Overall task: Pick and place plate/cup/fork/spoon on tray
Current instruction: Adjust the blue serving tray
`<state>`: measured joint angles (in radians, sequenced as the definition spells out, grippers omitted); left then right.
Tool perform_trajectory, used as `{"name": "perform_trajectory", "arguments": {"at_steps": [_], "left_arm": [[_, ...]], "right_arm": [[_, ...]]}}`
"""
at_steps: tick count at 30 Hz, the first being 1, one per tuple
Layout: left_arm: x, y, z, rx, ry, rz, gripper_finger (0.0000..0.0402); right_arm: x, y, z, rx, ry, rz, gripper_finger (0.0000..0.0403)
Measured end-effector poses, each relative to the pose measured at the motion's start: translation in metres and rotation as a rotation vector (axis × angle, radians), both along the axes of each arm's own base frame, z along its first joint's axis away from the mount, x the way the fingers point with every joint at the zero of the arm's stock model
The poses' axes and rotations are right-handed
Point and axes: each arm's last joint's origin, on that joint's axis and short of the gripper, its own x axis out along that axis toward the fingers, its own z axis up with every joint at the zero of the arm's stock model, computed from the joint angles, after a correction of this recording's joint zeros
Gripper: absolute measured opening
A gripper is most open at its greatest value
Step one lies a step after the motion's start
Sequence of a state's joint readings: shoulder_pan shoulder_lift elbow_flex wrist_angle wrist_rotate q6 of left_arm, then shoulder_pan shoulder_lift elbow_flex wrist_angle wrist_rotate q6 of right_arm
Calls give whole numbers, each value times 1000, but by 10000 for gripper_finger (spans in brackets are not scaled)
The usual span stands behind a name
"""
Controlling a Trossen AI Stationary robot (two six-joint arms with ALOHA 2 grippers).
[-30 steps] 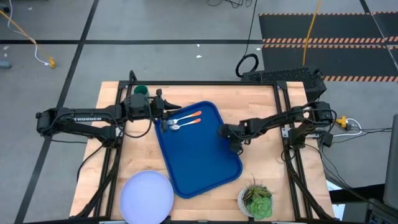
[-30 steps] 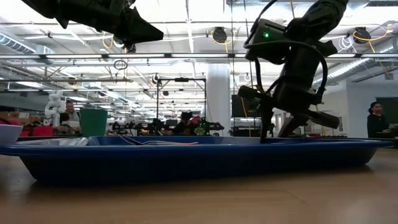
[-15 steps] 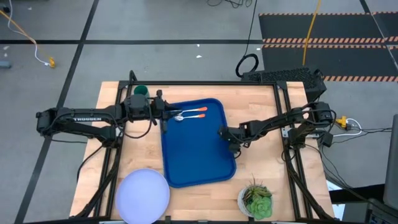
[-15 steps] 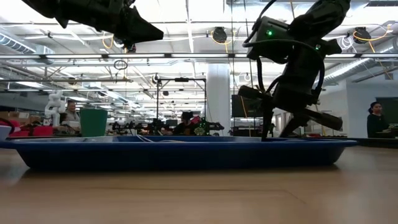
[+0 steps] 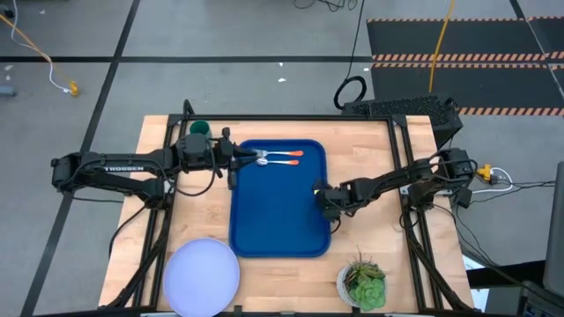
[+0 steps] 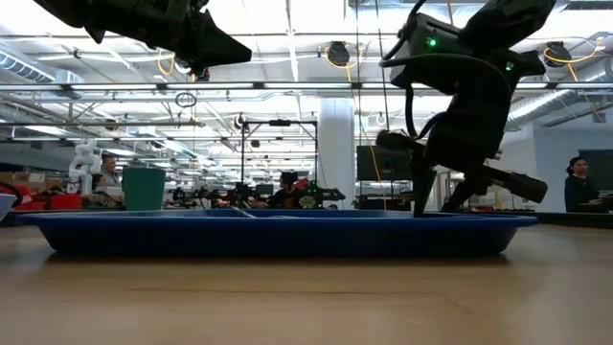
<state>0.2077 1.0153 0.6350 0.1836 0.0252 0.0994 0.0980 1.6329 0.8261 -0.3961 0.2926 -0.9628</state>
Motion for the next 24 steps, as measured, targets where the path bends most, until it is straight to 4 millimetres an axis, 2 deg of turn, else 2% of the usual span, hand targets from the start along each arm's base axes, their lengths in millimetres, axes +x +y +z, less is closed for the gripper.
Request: {"name": "perform_trajectory", "arguments": {"at_steps": [13, 24], "left_arm": [[0, 0, 0, -8, -2, 2, 67], [0, 0, 0, -22, -5, 4, 67]], "right_arm": [[-3, 20, 0, 49, -82, -204, 84], [-5, 34, 0, 89, -118, -262, 84]]}}
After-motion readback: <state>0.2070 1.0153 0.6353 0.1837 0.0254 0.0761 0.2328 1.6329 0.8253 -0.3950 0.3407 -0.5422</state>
